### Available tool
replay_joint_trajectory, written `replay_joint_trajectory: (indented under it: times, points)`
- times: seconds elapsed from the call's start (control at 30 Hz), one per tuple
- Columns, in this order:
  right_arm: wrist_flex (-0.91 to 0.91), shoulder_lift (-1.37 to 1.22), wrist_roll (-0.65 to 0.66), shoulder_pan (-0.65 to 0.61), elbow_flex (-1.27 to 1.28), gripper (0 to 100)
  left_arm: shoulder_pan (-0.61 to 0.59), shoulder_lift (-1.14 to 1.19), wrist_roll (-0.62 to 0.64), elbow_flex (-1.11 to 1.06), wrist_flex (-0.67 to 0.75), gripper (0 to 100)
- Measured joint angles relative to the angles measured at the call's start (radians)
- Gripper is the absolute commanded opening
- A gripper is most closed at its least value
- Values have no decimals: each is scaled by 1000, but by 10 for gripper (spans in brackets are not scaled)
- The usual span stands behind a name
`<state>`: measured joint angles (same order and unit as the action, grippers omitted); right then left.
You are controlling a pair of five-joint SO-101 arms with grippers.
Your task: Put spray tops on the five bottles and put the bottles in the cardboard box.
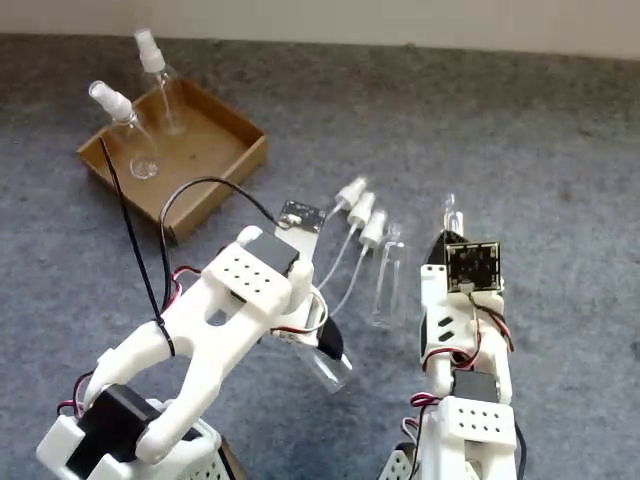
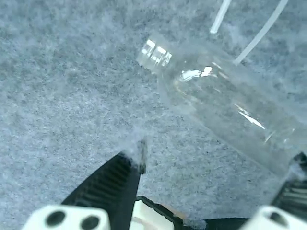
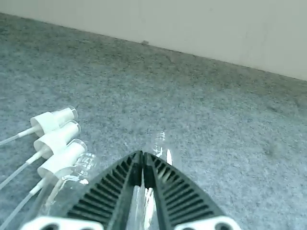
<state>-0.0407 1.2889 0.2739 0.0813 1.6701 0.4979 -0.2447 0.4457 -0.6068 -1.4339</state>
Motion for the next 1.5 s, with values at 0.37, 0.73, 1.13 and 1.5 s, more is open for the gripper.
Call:
replay_joint_trajectory:
  times: [0.37,0.73,1.13,1.5]
  points:
    - [0,0,0,0,0,4,-2,0,216,-103,222,386]
    - [0,0,0,0,0,4,-3,0,244,-137,287,154]
    - [0,0,0,0,0,4,11,-3,224,-190,410,141]
    - [0,0,0,0,0,4,-302,0,-221,-138,440,141]
